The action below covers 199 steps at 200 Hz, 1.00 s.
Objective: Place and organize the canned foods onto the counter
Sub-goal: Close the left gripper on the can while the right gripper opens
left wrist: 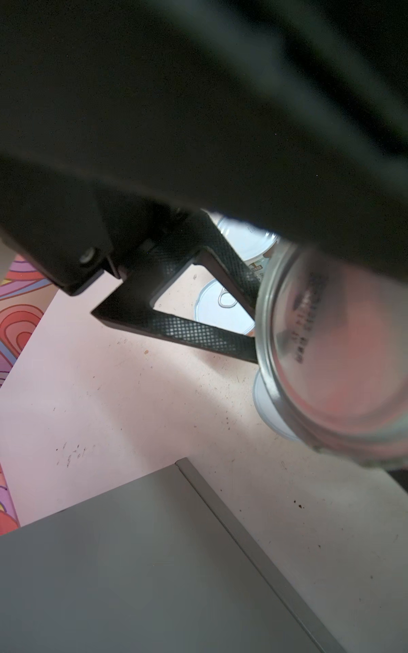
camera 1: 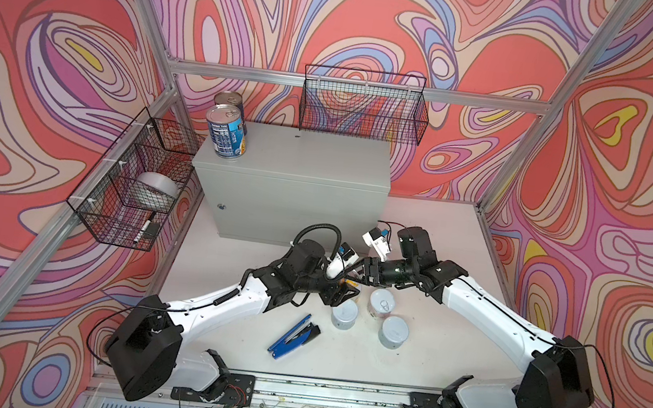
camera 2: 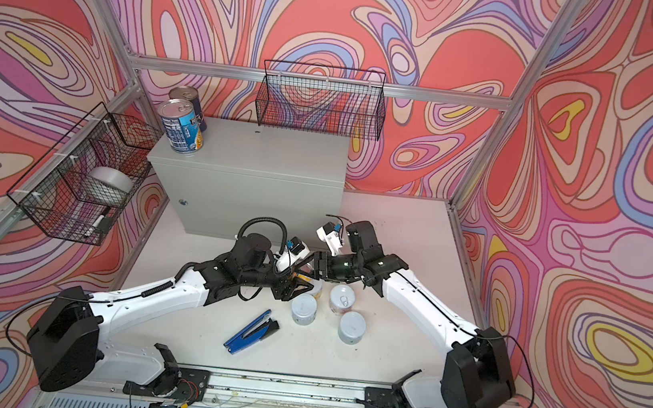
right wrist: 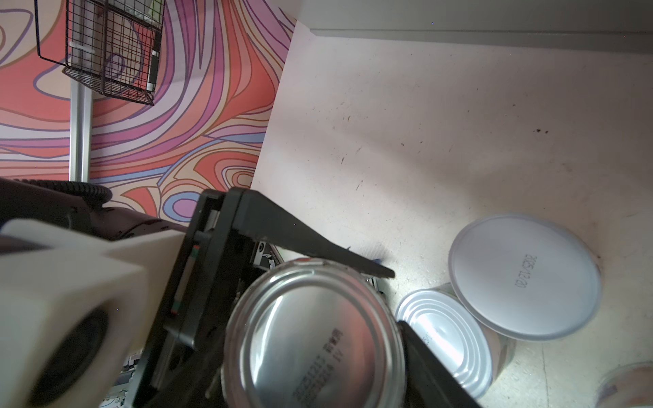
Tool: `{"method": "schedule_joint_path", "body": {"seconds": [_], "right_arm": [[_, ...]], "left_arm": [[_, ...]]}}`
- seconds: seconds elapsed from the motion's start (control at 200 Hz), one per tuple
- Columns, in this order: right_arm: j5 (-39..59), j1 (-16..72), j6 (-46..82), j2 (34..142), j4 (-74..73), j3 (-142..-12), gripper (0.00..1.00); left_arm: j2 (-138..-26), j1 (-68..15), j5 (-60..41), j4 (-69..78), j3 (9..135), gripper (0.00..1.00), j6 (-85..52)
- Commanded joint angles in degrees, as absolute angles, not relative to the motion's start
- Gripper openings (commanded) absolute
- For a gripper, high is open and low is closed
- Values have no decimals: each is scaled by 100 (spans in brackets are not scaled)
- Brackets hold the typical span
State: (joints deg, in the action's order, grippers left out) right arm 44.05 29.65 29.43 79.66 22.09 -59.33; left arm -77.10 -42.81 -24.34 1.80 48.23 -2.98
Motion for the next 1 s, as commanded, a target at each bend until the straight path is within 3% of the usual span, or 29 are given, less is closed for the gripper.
{"method": "schedule_joint_path", "body": {"seconds": [0.0,0.22,0.331,0.651,0.992], "right_arm": [[4605,2936,2857,8039,2030,-6196,59],[4572,2936,2755,8095,2142,-6306,59],[4453,2936,2694,8040,2247,-6327,71],[4079,2936,2559,7482,2164,-6000,86],[3638,2936,2500,6537,1543,-5162,88]], "left_arm": [[-7714,-4280,-2459,446,4930,56,-203],[-7776,-4280,-2382,425,5000,46,-244],[-7781,-4280,-2209,339,5078,46,-363],[-7418,-4280,-1820,292,5076,44,-939],[-6649,-4273,-778,-199,5304,43,-1561]]}}
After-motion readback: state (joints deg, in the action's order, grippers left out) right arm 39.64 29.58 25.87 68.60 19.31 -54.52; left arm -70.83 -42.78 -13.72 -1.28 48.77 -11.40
